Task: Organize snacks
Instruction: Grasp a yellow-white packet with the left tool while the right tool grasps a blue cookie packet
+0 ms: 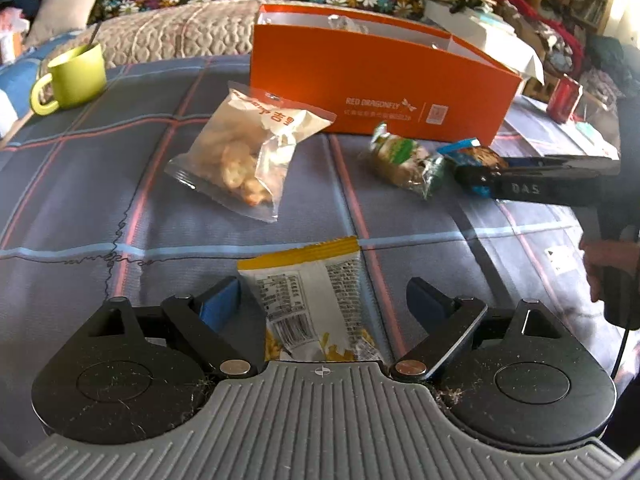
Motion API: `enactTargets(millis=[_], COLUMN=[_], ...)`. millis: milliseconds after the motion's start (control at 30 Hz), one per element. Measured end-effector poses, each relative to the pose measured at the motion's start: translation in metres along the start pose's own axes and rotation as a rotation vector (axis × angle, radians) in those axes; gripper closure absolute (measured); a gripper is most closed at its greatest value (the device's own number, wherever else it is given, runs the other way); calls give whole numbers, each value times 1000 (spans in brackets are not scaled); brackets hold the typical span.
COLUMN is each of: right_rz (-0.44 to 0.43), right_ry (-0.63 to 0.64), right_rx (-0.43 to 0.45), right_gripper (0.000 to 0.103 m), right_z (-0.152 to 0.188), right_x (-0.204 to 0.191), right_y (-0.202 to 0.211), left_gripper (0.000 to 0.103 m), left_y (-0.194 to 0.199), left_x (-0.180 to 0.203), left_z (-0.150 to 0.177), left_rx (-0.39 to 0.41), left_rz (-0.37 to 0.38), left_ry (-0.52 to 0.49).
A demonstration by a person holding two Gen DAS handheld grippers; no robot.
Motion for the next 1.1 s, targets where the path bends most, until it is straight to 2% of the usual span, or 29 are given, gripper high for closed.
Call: enactTargets(millis=[200,300,500,633,800,900,933,967,1000,1100], right_rz=[39,70,60,51,39,35,34,32,35,30], right_ry=[-44,-71,-117,-126,-153,-146,-147,-153,-161,-188], right_rx=[0,26,51,45,44,47,46,43,42,43], right_gripper=[51,50,47,37,33,28,22,11,8,8], right_z=[36,59,63,59,57,58,58,58,58,57], right_x=[4,5,13,11,13,12,12,13,15,19], right_y=[50,74,79,76,74,74,74,74,73,73], left_gripper=[36,35,35,35,34,34,34,34,34,34], left_y=[14,11,14,13,10,4,2,0,-1,-3], left_x=[6,7,14,15,16,13,12,11,10,11], left_z=[11,16,18,17,15,13,13,12,11,10], left_rx=[24,4,12,8,11,3,-2,-6,-4,-2], left_rz=[-18,-14,-44,-62,-85,-96,-97,-99,-102,-119], left_ry=[-39,-29,-50,-58,-65,-49,-40,-28,-21,-12])
Point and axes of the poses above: each gripper's, at about its wrist camera, not at the fingertips, and y roughly against the way its jaws point, x to its right, z to its underside, the point moved 1 cm from there along -y, roughly the way its jaws point, and after that the axes turned 2 degrees about -y, right-handed, at the moved point
